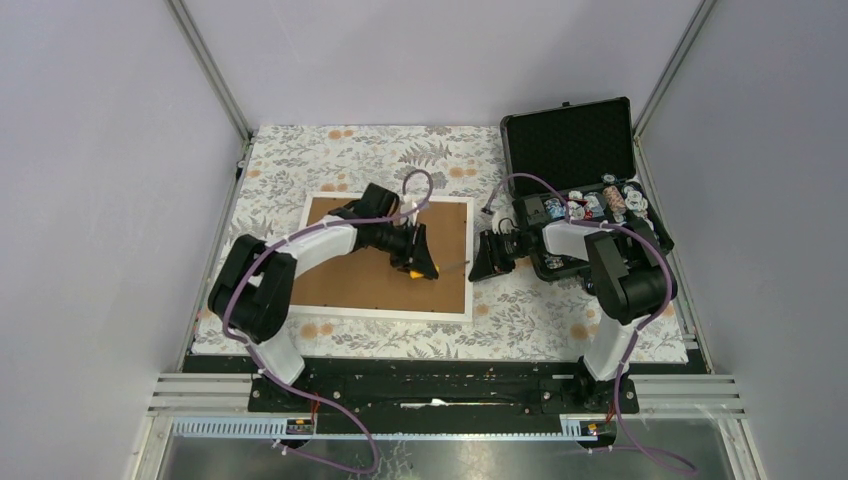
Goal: Take the photo out of the frame
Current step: Adjust the screwdriver.
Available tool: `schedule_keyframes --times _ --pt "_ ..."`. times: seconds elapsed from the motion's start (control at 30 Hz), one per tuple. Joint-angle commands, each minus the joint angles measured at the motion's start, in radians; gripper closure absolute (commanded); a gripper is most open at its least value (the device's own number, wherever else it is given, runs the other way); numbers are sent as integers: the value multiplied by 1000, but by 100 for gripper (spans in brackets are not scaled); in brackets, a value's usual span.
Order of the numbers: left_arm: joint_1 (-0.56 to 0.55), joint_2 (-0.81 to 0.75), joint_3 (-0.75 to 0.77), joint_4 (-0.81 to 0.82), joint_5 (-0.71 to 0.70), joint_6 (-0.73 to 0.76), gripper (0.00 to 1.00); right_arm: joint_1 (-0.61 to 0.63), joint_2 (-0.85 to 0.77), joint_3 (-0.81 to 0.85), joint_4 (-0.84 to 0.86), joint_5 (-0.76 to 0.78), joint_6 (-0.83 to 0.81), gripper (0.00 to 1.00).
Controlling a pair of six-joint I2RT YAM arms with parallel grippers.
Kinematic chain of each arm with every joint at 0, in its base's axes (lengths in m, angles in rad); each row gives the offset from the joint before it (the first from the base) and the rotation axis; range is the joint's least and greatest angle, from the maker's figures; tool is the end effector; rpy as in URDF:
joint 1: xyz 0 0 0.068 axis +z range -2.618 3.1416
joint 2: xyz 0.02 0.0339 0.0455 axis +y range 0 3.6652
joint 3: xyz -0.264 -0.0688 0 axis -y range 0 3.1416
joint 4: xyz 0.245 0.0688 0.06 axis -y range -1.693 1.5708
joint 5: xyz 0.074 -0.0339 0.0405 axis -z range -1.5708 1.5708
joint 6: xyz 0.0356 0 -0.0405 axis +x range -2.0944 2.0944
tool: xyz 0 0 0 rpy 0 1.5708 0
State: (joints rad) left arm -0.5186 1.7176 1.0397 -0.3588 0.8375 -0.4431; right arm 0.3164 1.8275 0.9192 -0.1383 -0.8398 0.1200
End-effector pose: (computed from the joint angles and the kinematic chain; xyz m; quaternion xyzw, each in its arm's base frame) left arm 0.2795 -0.1899 0.1835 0.1405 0.8765 -0.4592 0.0323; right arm 0.3091 0.1291 0.1279 -0.1916 0.8673 0.4356 0.1458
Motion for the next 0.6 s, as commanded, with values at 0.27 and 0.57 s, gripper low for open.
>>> schedule_keyframes --times 0.27,0.57 --pt "119 -177 75 -58 195 172 100 36 -368 58 -160 51 -482 30" --pt "82 -180 46 -106 287 204 100 218 -468 167 -324 264 -820 18"
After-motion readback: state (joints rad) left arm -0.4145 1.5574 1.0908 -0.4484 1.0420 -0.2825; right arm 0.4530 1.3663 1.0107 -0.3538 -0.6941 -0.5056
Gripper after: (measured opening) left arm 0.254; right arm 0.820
